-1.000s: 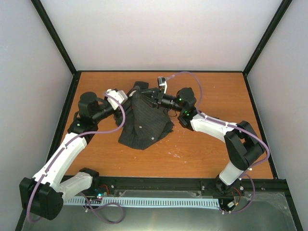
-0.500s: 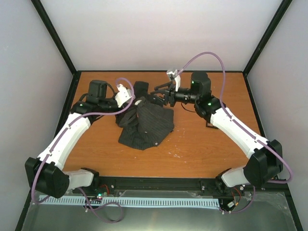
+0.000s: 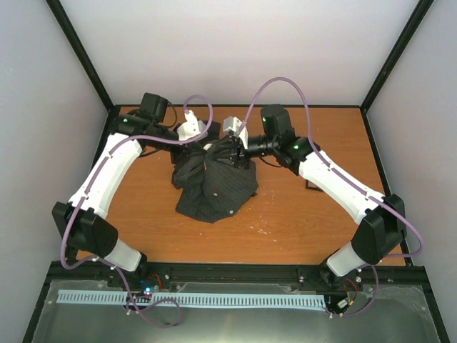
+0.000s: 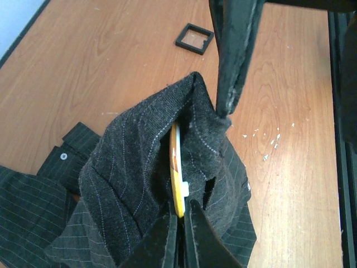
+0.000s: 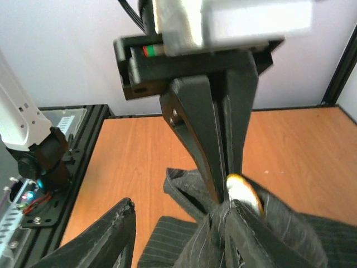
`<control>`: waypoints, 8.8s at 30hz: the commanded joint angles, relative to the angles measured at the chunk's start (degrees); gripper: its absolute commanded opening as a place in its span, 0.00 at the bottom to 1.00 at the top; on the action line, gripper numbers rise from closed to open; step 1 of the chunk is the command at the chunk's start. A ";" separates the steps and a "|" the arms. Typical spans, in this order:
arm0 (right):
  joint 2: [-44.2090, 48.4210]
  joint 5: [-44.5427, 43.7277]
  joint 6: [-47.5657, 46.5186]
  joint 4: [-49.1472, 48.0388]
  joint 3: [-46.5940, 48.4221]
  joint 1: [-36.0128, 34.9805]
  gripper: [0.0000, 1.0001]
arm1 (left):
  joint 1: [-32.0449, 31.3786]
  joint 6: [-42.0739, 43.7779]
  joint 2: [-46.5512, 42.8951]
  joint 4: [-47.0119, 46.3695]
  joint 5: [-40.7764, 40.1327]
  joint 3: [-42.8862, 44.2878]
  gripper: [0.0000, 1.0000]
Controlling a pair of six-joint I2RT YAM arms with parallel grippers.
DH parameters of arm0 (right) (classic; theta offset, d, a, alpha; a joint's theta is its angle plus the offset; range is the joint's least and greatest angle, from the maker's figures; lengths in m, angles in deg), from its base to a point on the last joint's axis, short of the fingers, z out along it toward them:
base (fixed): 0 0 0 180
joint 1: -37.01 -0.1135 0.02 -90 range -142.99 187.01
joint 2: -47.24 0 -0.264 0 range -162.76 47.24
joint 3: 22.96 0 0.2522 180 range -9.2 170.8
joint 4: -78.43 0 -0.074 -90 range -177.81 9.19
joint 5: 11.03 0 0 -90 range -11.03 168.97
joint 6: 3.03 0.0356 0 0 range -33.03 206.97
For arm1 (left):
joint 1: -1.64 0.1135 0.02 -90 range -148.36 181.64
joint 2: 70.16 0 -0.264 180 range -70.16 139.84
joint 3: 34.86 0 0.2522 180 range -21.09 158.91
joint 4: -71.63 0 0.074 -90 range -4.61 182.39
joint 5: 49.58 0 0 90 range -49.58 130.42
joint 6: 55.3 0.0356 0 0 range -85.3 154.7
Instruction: Remove the brooch from the garment
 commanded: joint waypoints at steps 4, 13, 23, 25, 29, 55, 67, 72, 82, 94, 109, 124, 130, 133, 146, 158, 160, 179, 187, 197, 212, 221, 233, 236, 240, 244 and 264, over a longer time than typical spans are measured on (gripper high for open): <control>-2.43 -3.23 -16.13 12.57 7.86 -1.97 0.44 | -0.46 7.82 5.19 12.92 -1.22 7.29 0.01; -4.20 -11.52 -23.50 16.15 8.35 -4.45 0.38 | -0.48 7.93 5.81 13.54 -0.65 8.70 0.01; -4.98 -21.41 -18.38 5.24 3.66 -6.15 0.39 | -0.48 7.90 5.13 13.86 0.58 7.71 0.01; -4.83 -24.81 -14.74 4.95 3.06 -6.18 0.39 | -0.48 6.84 5.08 13.13 0.12 7.27 0.01; -1.48 -28.14 -1.75 -1.28 -3.89 -6.25 0.49 | -0.48 1.94 4.67 7.73 -2.95 4.79 0.01; -5.05 -11.94 34.82 -37.06 -26.44 3.72 0.03 | 0.03 -5.88 -5.90 -24.38 -14.09 -28.39 0.81; -5.32 -5.82 36.91 -38.21 -30.03 5.69 0.03 | 0.22 -3.25 5.59 -37.13 -24.49 -25.64 0.72; -3.44 -6.06 35.52 -36.14 -31.74 7.08 0.03 | 2.26 -3.41 10.44 -35.62 -23.52 -19.65 0.03; 4.74 -28.24 32.57 -27.35 -30.60 6.00 0.57 | 3.34 2.31 12.85 -2.12 -13.14 7.06 0.01; 2.11 -18.73 33.08 -37.18 -27.66 -0.34 0.68 | 3.14 2.72 8.12 -0.52 -15.50 5.03 0.01; -8.51 3.20 40.32 -45.28 -24.73 3.32 0.42 | 2.91 2.81 2.78 -11.33 -17.48 -3.42 0.02; -22.87 11.75 93.74 -92.07 -24.33 6.28 0.03 | 2.72 28.83 -18.54 -33.20 -11.94 -26.58 0.82; -27.06 12.44 110.40 -109.61 -20.95 5.53 0.03 | -1.09 45.46 -27.33 -45.66 -7.48 -40.15 0.82; -26.64 13.67 110.71 -106.98 -20.30 4.63 0.03 | -2.19 47.58 -28.00 -53.87 -6.02 -43.65 0.77; -25.16 13.16 108.55 -97.49 -18.37 3.35 0.03 | -2.50 55.65 -25.19 -79.69 -5.14 -51.91 0.42; -24.28 10.66 105.35 -91.80 -17.61 2.47 0.03 | -2.59 59.05 -28.56 -77.70 -0.22 -55.17 0.27; -24.07 10.58 104.71 -90.77 -17.33 2.36 0.02 | -2.59 59.09 -28.68 -78.20 0.06 -55.66 0.26; -20.88 10.89 95.63 -77.76 -16.56 3.09 0.03 | -2.80 52.42 -28.19 -68.27 -4.11 -51.24 0.03; -19.91 10.45 91.74 -71.93 -15.65 2.99 0.02 | -3.02 48.17 -27.69 -67.44 -7.06 -49.69 0.42; -19.47 9.83 90.18 -69.22 -14.97 2.09 0.03 | -3.11 47.71 -25.78 -69.84 -7.34 -49.13 0.18; -18.41 9.32 83.49 -57.29 -10.95 2.37 0.10 | -3.20 47.40 -27.12 -70.72 -7.65 -50.82 0.27; -17.94 8.97 84.39 -58.67 -12.06 1.87 0.08 | -3.20 47.64 -24.00 -74.99 -11.59 -50.37 0.37; -17.21 8.23 82.60 -57.21 -11.07 2.47 0.32 | -3.20 43.54 -25.49 -69.31 -9.47 -48.60 0.01; -14.32 5.09 76.69 -56.86 -12.61 4.91 0.49 | -3.39 36.17 -23.85 -55.57 -9.68 -42.22 0.01; -10.63 2.48 67.33 -47.49 -11.43 9.47 0.58 | -3.64 15.62 -14.92 -31.92 -11.57 -26.98 0.01; -6.27 0.28 59.04 -42.54 -12.39 12.67 0.63 | -2.16 1.73 -3.62 -12.22 -7.06 -13.32 0.01; 3.84 10.06 12.77 -23.49 -19.92 9.33 0.54 | 0.23 -2.52 10.22 13.65 11.97 5.73 0.01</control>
